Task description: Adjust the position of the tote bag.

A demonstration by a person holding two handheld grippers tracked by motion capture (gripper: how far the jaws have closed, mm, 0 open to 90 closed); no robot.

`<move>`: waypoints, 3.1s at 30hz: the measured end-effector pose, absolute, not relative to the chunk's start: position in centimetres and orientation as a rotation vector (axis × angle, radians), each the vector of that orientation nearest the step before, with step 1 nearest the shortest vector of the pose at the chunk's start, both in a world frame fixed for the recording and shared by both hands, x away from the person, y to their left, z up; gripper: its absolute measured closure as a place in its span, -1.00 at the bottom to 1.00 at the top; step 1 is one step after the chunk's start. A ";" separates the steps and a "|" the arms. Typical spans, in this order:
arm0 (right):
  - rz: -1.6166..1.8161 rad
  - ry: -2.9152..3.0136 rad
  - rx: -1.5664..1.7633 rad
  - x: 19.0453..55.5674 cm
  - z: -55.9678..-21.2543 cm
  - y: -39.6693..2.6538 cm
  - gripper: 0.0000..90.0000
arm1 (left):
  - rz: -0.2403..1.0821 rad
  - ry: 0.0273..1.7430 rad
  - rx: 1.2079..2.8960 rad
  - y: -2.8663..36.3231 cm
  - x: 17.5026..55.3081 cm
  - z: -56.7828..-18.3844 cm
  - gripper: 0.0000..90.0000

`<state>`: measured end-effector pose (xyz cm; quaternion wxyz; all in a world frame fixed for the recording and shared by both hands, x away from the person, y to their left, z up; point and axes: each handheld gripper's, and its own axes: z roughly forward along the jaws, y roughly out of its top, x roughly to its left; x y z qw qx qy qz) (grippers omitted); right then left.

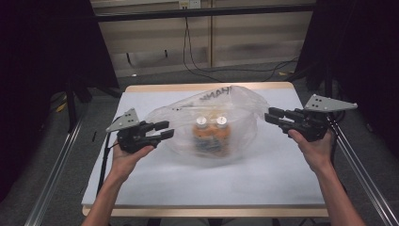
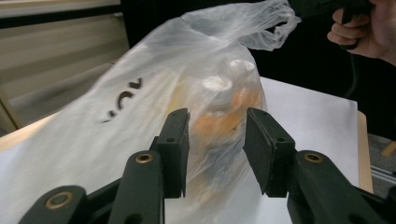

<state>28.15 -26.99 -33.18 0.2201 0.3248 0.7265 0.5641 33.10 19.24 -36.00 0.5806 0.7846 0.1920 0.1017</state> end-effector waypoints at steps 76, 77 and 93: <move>1.391 2.380 0.898 33.1 -41.9 -19.9 1.00 | 0.081 0.361 2.104 12.4 34.9 -43.2 1.00; 1.387 2.381 0.897 33.2 -42.0 -19.9 1.00 | 0.083 0.363 2.116 12.3 35.0 -43.4 1.00; 1.305 2.426 0.955 34.3 -45.6 -19.6 1.00 | 0.049 0.429 2.215 12.3 35.8 -46.8 1.00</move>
